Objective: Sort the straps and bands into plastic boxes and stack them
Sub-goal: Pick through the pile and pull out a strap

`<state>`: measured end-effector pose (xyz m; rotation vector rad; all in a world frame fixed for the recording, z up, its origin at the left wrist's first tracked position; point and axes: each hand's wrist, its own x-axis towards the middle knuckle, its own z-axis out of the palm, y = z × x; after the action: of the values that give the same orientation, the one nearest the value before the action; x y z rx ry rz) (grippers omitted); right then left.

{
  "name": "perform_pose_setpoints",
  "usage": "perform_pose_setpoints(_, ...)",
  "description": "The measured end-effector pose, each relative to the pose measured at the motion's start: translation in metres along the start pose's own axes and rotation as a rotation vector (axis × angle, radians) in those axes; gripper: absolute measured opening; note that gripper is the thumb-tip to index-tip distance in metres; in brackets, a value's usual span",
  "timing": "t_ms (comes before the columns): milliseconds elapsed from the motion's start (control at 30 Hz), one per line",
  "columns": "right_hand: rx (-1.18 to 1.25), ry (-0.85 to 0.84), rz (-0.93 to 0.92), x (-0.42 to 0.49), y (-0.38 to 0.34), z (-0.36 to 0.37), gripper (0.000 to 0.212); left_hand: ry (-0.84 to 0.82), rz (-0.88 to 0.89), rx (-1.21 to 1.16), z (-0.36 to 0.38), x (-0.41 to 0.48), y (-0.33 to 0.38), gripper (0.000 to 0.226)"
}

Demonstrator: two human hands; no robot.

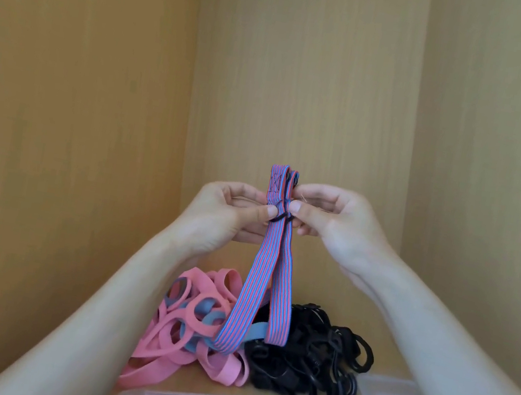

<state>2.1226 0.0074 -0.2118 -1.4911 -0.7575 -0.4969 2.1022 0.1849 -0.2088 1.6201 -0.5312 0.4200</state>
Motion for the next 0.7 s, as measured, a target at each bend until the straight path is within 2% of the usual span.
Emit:
perform_pose_setpoints(100, -0.003, -0.009, -0.012, -0.001, -0.004, 0.000, 0.020, -0.036, -0.023, -0.019, -0.002, 0.001, -0.002, 0.008)
perform_pose_setpoints(233, -0.128, 0.034, -0.068, -0.003, -0.010, -0.005, 0.024, -0.197, -0.051, -0.059, -0.006, 0.000, -0.003, 0.024)
perform_pose_setpoints(333, -0.210, 0.079, -0.122, -0.003, -0.014, -0.011, 0.044, -0.286, -0.075, -0.097, -0.007, 0.000, -0.004, 0.026)
perform_pose_setpoints(400, -0.236, -0.008, -0.161, -0.004, -0.016, -0.013, 0.057, -0.311, -0.092, -0.097, -0.009, 0.000, -0.004, 0.026)
perform_pose_setpoints(467, -0.285, -0.087, -0.181, -0.004, -0.016, -0.012, 0.051, -0.317, -0.107, -0.089, -0.011, 0.001, -0.005, 0.037)
perform_pose_setpoints(533, -0.347, -0.076, -0.212, -0.003, -0.016, -0.012, 0.045, -0.307, -0.110, -0.081, -0.011, 0.002, -0.006, 0.046)
perform_pose_setpoints(700, -0.479, 0.019, -0.266, -0.003, -0.016, -0.013, 0.033, -0.234, -0.048, -0.058, -0.010, 0.004, -0.007, 0.023)
